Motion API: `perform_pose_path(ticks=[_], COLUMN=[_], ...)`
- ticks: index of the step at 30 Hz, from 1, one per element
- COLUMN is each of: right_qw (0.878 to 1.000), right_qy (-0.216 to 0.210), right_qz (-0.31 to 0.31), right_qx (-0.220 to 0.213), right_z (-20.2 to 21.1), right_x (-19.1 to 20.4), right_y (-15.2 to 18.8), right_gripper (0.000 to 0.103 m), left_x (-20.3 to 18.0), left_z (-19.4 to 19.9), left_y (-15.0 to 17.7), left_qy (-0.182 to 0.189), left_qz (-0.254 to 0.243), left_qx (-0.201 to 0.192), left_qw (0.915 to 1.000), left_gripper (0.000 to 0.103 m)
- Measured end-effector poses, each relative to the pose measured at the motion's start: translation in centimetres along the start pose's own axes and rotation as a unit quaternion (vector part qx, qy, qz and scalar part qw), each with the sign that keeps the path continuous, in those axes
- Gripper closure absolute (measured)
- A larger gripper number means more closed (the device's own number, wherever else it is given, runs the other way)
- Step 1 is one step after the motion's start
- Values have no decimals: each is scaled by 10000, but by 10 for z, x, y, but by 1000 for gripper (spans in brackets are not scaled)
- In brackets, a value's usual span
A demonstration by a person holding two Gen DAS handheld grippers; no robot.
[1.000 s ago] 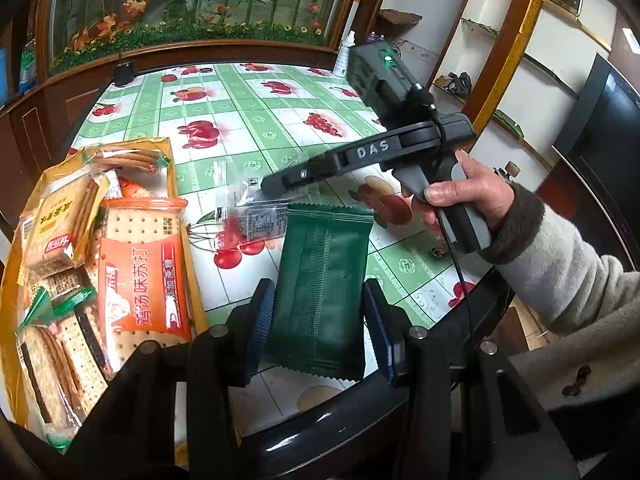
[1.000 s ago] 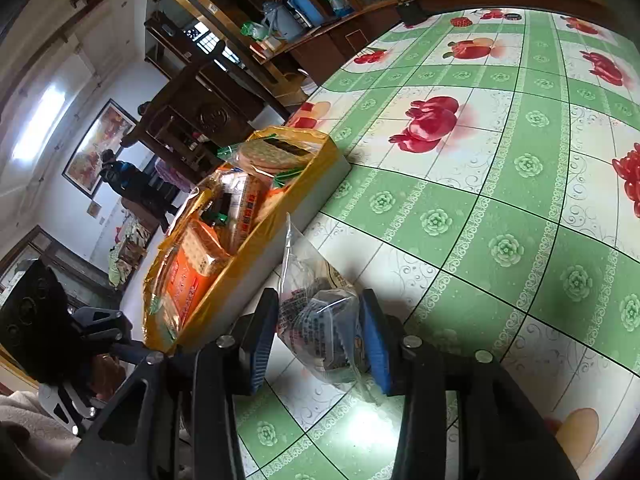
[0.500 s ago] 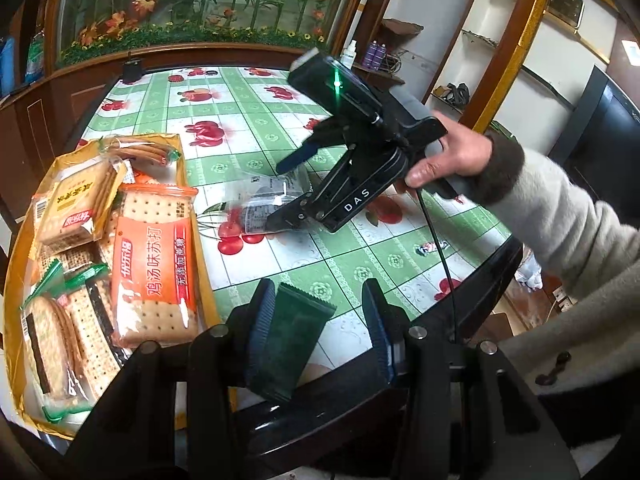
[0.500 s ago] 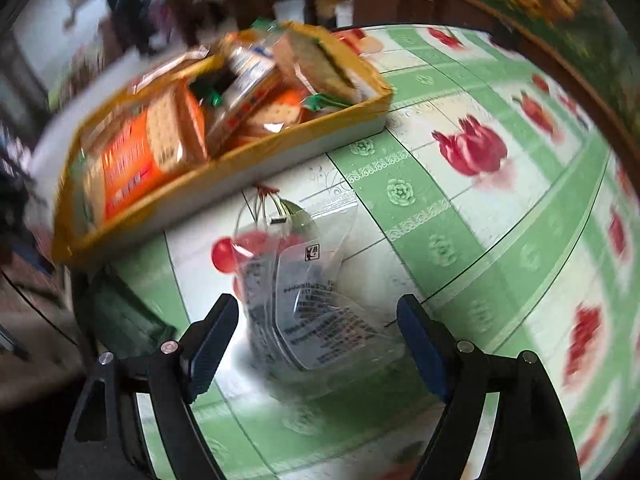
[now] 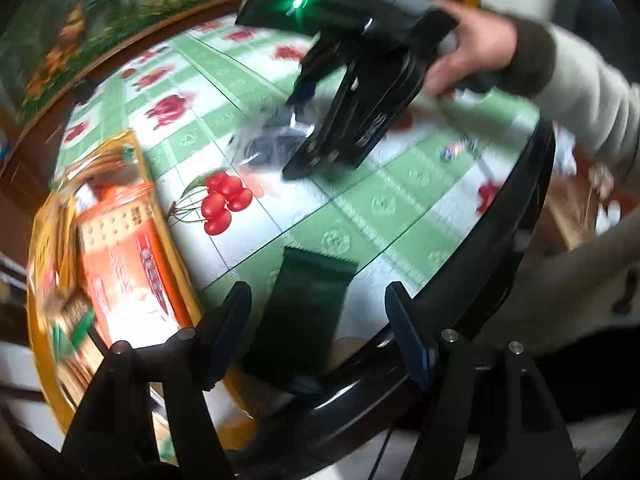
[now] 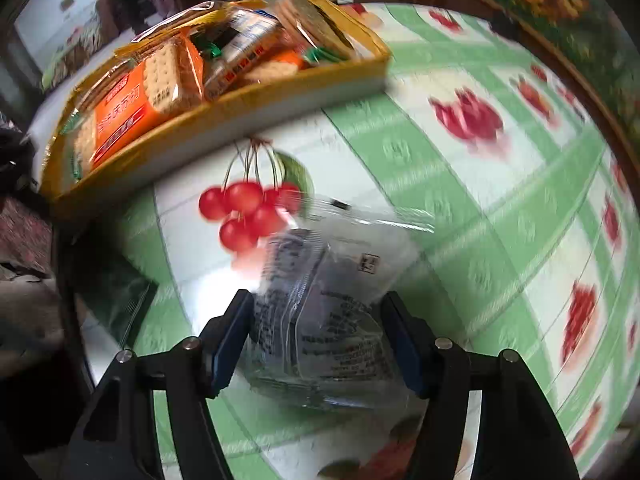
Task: Organize snacks
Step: 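Carry the clear bag with the right gripper while the left carries the green pack over the box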
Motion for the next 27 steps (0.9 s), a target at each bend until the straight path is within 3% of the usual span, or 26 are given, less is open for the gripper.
perform_pose_path(ticks=[4,7,9,11,12,19,25,27], right_qw=[9999,9999,9996,9991,9987,9894,9913,9945], right_qy=[49,83,98,102,75,-398,-267,-165], right_qz=[-96,-120,-199,-327,-389,-1116,-1055,-867], right_qx=[1,-69,-148,-264,-319,-838,-741,-566], right_z=[3,4,5,5,9,19,19,15], right_x=[2,4,5,4,2,-1,3,3], right_y=[10,13,12,13,12,13,9,7], right_gripper=[38,38,39,40,41,47,47,40], left_x=[-4,-4,-5,-9,-8,2,6,4], left_z=[-26,-35,-39,-37,-36,-21,3,11], left_y=[13,12,13,12,12,4,0,-2], left_qy=[-19,39,22,150,120,277,252,294], left_qz=[-668,-765,-851,-885,-904,-311,-51,-23], left_qx=[790,1003,1081,1025,972,489,15,-140], left_qw=[9946,9920,9905,9907,9911,9979,9997,9995], left_gripper=[33,33,40,55,57,57,57,57])
Point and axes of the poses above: each gripper's, at about its wrist camera, not at the fingertips, and z roughly against the way its jaws point, x to its left, y to its underside, the point moved 10 cm from there along -z, roughly the way its jaws point, and after that the axes turned 15 degrees about z, right-handed, at the moved point
